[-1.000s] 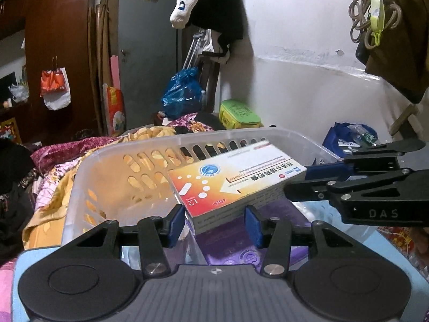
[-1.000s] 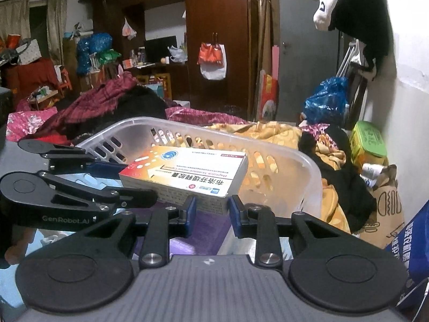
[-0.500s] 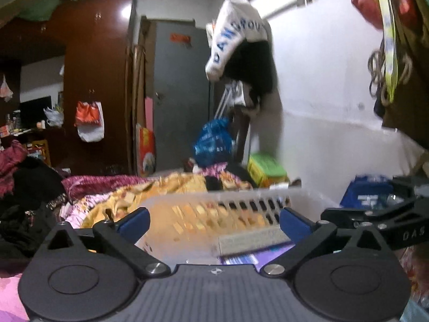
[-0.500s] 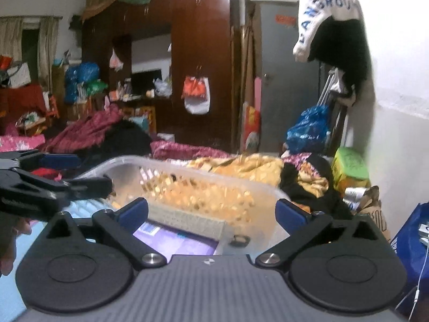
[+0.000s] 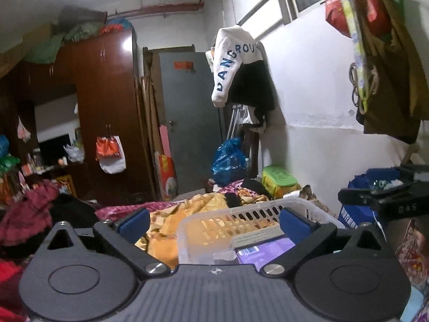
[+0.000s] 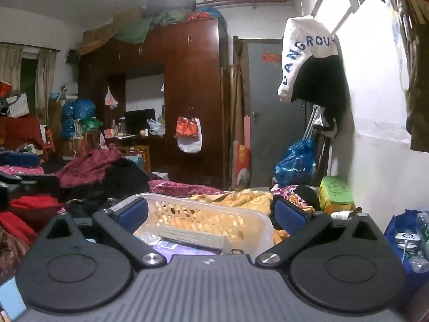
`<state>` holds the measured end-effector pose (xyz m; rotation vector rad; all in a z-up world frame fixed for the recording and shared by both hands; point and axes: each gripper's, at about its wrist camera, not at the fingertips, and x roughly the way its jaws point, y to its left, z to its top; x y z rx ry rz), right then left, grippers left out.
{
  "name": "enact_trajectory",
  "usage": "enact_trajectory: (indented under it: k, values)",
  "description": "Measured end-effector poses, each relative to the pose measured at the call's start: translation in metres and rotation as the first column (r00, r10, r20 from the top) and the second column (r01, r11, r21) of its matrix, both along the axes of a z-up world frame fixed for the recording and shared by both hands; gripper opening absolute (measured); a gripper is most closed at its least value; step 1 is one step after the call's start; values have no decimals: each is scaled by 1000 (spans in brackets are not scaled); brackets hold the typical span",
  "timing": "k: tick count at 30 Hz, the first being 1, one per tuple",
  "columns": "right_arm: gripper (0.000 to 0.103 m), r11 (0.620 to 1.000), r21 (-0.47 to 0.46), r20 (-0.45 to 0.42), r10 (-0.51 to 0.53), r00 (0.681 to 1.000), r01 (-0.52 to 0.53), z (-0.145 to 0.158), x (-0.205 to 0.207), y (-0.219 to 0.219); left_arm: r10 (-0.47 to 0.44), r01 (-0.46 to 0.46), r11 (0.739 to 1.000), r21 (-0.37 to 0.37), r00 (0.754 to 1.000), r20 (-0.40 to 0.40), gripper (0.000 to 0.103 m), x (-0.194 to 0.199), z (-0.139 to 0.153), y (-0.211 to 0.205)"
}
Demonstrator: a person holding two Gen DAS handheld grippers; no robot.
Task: Organize objects
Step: 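Withdraw both tools from the basket toward the white cotton gloves, then close the left tool on one white glove while the right tool grips the other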
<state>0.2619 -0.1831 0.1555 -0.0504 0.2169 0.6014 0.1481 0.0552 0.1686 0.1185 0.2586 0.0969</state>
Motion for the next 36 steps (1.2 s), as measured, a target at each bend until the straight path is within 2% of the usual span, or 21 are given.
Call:
enact_trajectory:
  k: [7,11,13,16,20,24,26,28,31,36]
  values:
    - [103,1000,-5,63,10,998,-10,-2,-21,-3,0,-1,997,77,1000,18,103,-40,1,-18]
    - [103,1000,11,64,14,998,-15,-20,-26,-3,-2,1,997,71,1000,15,103,-53,-18,-14]
    - [103,998,46,33,34,999,-35,-36,-29,-3,11,-11,998,63,1000,2,103,-57,-34,-9]
    - [103,994,41,-21,103,994,-102,-67,-30,10,35,-33,999,36,998,-45,103,-48,-68,4]
    - [103,986,45,-74,166,983,-163,-103,-30,36,64,-71,996,-50,990,-124,103,-23,-112,34]
    - [103,974,44,-81,227,970,-224,-122,-42,59,123,-136,983,-126,987,-107,102,-14,-134,68]
    - [103,967,24,-59,253,966,-252,-127,-53,72,122,-137,975,-175,988,-96,101,-12,-139,86]
    - [102,965,-2,-33,262,965,-262,-129,-64,84,114,-130,974,-188,989,-95,100,-10,-143,96]
    - [91,963,-35,-12,267,963,-268,-133,-73,102,133,-149,976,-157,985,-107,97,1,-150,98]
    - [64,964,-113,-33,239,970,-242,-141,-73,129,95,-125,974,-187,982,-161,81,18,-163,104]
